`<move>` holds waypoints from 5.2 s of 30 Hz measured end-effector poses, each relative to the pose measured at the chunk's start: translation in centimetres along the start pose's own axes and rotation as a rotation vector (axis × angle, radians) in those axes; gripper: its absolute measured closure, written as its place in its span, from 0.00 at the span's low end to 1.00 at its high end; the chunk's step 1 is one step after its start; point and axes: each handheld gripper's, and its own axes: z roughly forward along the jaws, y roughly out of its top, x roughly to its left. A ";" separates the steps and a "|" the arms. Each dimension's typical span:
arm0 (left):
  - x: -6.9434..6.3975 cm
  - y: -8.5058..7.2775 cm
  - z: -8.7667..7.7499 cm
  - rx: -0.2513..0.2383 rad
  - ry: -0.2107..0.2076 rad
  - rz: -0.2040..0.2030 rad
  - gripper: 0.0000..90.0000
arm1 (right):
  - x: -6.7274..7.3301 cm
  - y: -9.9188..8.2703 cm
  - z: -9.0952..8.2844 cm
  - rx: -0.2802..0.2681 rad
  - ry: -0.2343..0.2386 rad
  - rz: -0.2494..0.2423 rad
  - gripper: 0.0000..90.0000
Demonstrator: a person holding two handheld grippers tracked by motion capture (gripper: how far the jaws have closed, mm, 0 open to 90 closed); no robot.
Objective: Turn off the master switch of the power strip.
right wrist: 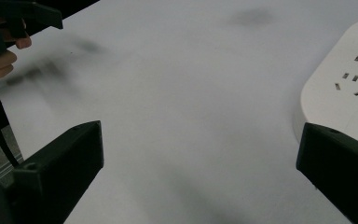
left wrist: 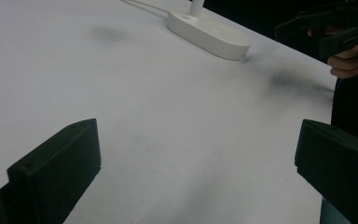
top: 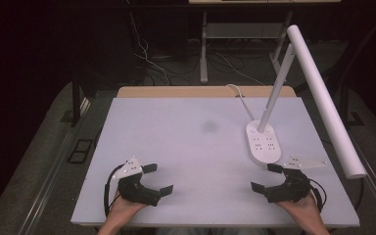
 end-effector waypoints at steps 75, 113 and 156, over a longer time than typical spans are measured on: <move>0.2 0.0 -0.2 0.000 -0.012 -0.025 0.00 | -0.5 3.8 0.6 0.095 0.009 -0.026 0.00; 0.3 0.0 -0.1 0.001 -0.013 -0.026 0.00 | -2.6 9.4 2.9 0.167 -0.051 -0.068 0.00; 0.4 -0.1 0.0 0.009 -0.006 -0.014 0.00 | -5.4 13.4 5.8 0.247 -0.258 -0.187 0.98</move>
